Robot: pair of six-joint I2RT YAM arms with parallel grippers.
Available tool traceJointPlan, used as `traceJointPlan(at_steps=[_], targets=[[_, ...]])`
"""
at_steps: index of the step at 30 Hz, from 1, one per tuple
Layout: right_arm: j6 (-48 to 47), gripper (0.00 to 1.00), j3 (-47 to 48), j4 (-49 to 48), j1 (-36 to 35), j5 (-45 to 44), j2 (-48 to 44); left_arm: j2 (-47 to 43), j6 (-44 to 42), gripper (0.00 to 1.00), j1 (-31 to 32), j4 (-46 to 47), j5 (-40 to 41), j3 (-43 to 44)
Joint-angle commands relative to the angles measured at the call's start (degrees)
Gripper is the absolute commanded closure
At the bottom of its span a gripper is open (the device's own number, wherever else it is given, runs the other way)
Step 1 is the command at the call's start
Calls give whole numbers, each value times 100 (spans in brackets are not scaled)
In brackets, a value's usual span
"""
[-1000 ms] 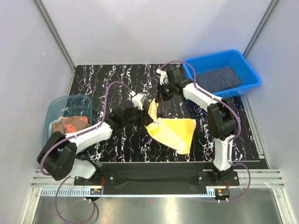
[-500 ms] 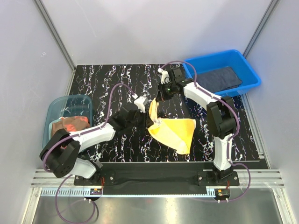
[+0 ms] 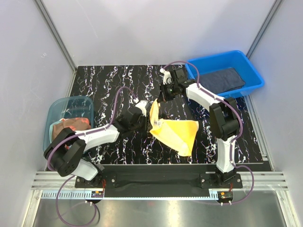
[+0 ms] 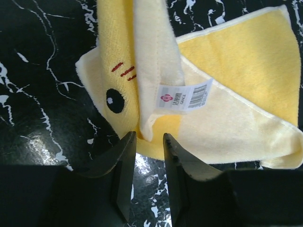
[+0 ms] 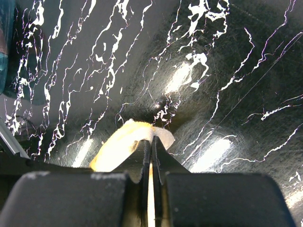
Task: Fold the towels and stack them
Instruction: Flatten out the crumpled towel
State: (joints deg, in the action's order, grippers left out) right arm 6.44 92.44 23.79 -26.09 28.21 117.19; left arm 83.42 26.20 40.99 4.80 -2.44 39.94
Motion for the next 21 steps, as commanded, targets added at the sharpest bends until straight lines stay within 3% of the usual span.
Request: traceJointPlan(at_steps=[1,21], targets=[[59,100,221,-173,16,141,-12,34,8,65,14,118,385,66],[68,100,248,-191,16,247,24,851,-62,64,14,188,112,514]])
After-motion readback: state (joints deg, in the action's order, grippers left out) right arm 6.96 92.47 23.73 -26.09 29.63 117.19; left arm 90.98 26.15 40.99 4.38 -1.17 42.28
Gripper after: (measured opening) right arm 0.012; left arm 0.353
